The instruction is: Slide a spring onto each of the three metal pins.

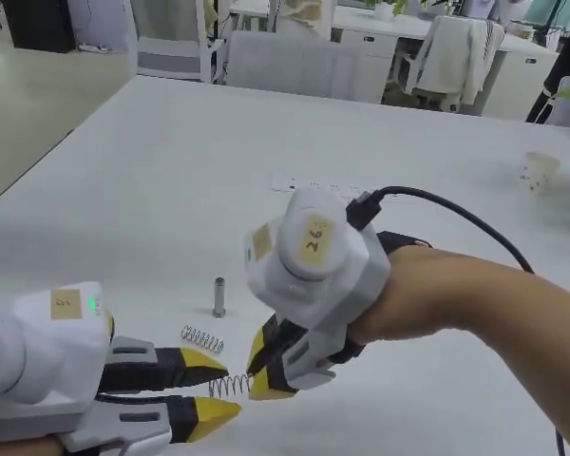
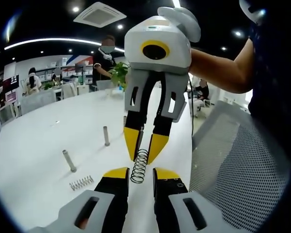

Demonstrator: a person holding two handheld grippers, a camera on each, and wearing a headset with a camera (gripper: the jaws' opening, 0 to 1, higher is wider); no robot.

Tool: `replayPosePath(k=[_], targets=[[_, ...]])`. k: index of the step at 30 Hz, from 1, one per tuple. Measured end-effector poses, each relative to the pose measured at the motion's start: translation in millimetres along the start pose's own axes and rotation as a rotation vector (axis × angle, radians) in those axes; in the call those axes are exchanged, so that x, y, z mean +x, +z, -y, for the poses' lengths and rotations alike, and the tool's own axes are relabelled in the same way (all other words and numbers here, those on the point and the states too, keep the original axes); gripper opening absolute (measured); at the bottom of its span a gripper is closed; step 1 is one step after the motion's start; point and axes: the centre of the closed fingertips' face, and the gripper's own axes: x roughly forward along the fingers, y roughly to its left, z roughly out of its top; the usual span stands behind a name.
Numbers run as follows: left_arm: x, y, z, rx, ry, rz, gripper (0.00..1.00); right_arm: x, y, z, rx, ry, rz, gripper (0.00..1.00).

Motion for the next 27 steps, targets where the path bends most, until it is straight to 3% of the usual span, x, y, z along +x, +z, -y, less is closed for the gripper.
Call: replayPosePath(k=[9,27], targets=[[-0.1,-1.8,1.3,0.011,-0.007,-0.004,0.03,1.5,-0.5,-2.5,-0.008,0.009,-0.003,0.08],[0.1,0.4,4.0,0.026,-0.026,0.005,0.02,1.6,-1.4,-3.4,0.013,0.012,0.006,0.09]])
